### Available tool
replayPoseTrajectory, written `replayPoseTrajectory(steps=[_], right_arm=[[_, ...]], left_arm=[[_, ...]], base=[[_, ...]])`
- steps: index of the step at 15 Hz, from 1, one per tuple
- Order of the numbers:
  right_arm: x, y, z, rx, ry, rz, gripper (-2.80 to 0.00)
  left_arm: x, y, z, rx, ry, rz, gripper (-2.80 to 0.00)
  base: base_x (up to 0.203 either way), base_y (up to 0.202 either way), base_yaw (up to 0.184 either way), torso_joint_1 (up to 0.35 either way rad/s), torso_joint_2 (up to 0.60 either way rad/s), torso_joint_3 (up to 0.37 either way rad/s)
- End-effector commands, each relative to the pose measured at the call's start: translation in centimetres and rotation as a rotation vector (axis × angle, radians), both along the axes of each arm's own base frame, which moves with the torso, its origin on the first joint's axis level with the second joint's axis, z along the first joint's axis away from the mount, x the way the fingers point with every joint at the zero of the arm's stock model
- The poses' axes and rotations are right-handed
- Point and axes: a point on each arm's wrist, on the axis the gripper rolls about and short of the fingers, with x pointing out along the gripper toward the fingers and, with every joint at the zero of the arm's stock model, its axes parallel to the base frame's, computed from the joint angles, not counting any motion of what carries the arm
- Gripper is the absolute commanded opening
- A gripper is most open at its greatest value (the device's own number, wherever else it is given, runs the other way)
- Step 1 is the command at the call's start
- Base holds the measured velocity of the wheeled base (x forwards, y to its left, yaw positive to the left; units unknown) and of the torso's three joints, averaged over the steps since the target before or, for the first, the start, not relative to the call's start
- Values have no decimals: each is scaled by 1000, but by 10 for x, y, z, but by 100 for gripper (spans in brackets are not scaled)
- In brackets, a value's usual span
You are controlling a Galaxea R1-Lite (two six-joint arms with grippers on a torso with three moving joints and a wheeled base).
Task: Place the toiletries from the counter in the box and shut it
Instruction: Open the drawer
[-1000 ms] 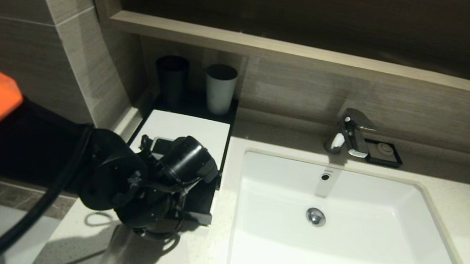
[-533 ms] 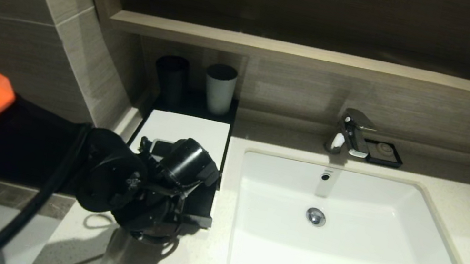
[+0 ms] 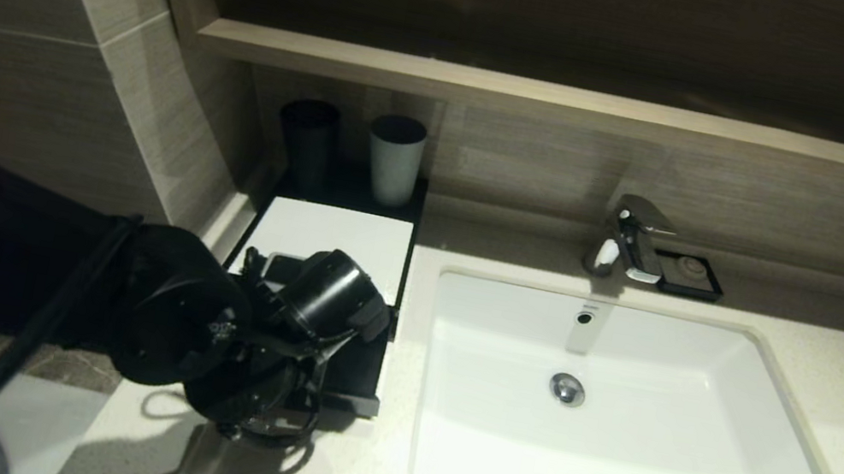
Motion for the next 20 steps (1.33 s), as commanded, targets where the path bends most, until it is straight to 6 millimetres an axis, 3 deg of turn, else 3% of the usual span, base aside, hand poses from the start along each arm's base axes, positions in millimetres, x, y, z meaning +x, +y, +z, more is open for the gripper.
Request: replayPoseTrajectory(steps=[1, 20], right_arm=[[0, 0, 0, -1, 0, 0, -280], [0, 0, 0, -1, 0, 0, -280]], left_arm=[[-3, 1, 1, -3, 3, 3, -280], [-16, 3, 1, 9, 20, -16, -280]], base=[[0, 0, 0, 0, 0, 0], [0, 0, 0, 0, 0, 0]])
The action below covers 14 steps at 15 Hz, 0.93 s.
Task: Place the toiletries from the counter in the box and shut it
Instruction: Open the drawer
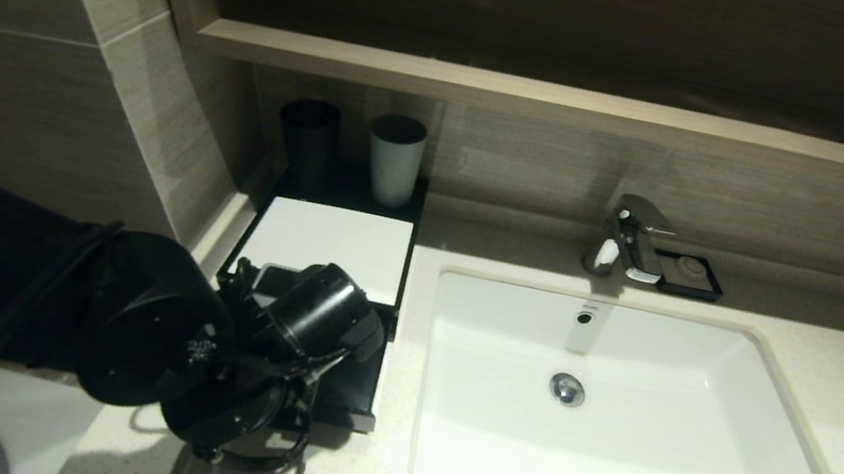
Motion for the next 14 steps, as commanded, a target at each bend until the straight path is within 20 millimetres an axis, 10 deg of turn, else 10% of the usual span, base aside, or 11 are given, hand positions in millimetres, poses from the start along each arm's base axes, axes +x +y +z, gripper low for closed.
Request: replayPoseTrajectory(steps=[1, 14], right_arm=[[0, 0, 0, -1, -1, 0, -280], [0, 0, 0, -1, -1, 2, -280]], left_arm=[[-1, 1, 1, -1, -3, 4, -280], [-7, 6, 4, 3, 1, 2, -280]], base=[[0, 0, 0, 0, 0, 0], [0, 0, 0, 0, 0, 0]])
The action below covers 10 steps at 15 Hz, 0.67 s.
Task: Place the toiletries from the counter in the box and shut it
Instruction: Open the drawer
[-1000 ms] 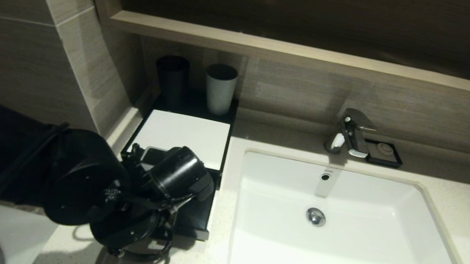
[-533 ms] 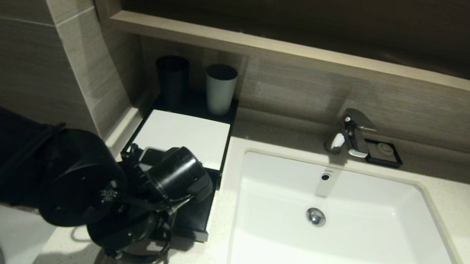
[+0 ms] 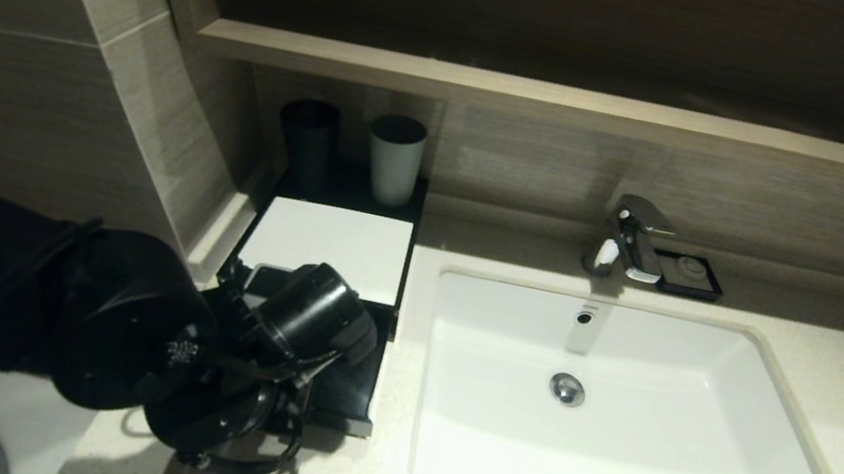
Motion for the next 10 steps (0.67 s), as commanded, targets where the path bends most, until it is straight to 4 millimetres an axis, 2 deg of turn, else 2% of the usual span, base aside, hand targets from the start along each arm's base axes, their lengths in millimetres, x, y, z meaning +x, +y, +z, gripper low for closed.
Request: replayPoseTrajectory(steps=[1, 6, 10], right_arm=[[0, 0, 0, -1, 0, 0, -280], [0, 0, 0, -1, 0, 0, -280], [0, 0, 0, -1, 0, 0, -280]], left_arm=[[-3, 1, 2, -2, -5, -1, -280], [-6, 3, 10, -15, -20, -2, -280], [-16, 14, 35, -51, -65, -1, -280]], base=[[0, 0, 0, 0, 0, 0], [0, 0, 0, 0, 0, 0], [0, 0, 0, 0, 0, 0]])
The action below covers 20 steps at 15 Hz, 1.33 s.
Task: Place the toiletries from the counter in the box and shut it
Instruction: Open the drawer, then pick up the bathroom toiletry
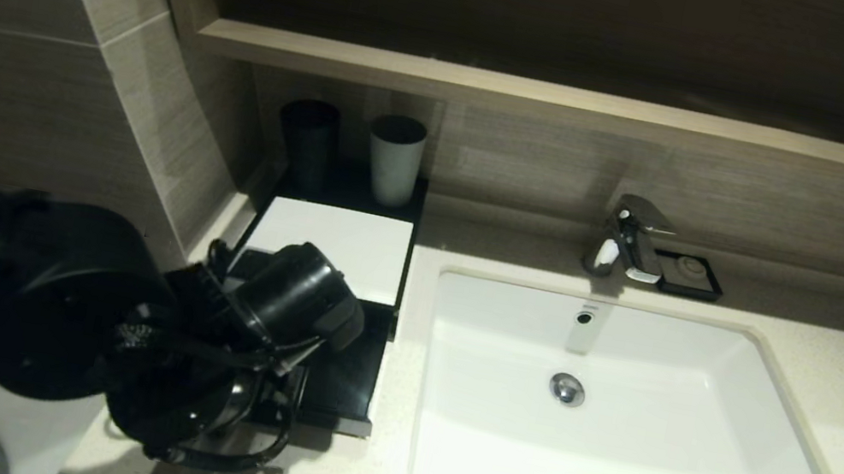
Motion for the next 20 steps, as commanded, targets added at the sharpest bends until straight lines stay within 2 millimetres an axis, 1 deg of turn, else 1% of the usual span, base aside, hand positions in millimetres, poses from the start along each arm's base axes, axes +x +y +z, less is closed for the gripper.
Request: replayPoseTrajectory(steps=[1, 4, 7, 10, 13, 14, 15, 17, 20], right_arm=[[0, 0, 0, -1, -1, 1, -280], [0, 0, 0, -1, -1, 0, -280], [0, 0, 0, -1, 0, 1, -280], [0, 0, 0, -1, 0, 0, -280], [0, 0, 0, -1, -1, 0, -280], [0, 0, 0, -1, -1, 0, -280], [0, 0, 0, -1, -1, 0, -280], [0, 0, 0, -1, -1, 0, -280], [0, 0, 0, -1, 0, 0, -280]], left_arm=[[-9, 9, 21, -38, -50, 3, -280], [-19, 24, 47, -73, -108, 5, -280], [-12, 51, 62, -61, -163, 69, -280], [-2, 85, 74, -34, -226, 152, -280], [10, 120, 84, -4, -338, 214, -280], [12, 128, 85, -7, -379, 208, -280], [8, 133, 82, -14, -397, 173, -280], [-9, 138, 80, -34, -398, 119, -280], [-44, 145, 79, -80, -314, 23, -280]], base=[[0, 0, 0, 0, 0, 0], [0, 0, 0, 0, 0, 0], [0, 0, 0, 0, 0, 0], [0, 0, 0, 0, 0, 0], [0, 0, 0, 0, 0, 0], [0, 0, 0, 0, 0, 0], [0, 0, 0, 0, 0, 0], [0, 0, 0, 0, 0, 0], [0, 0, 0, 0, 0, 0]])
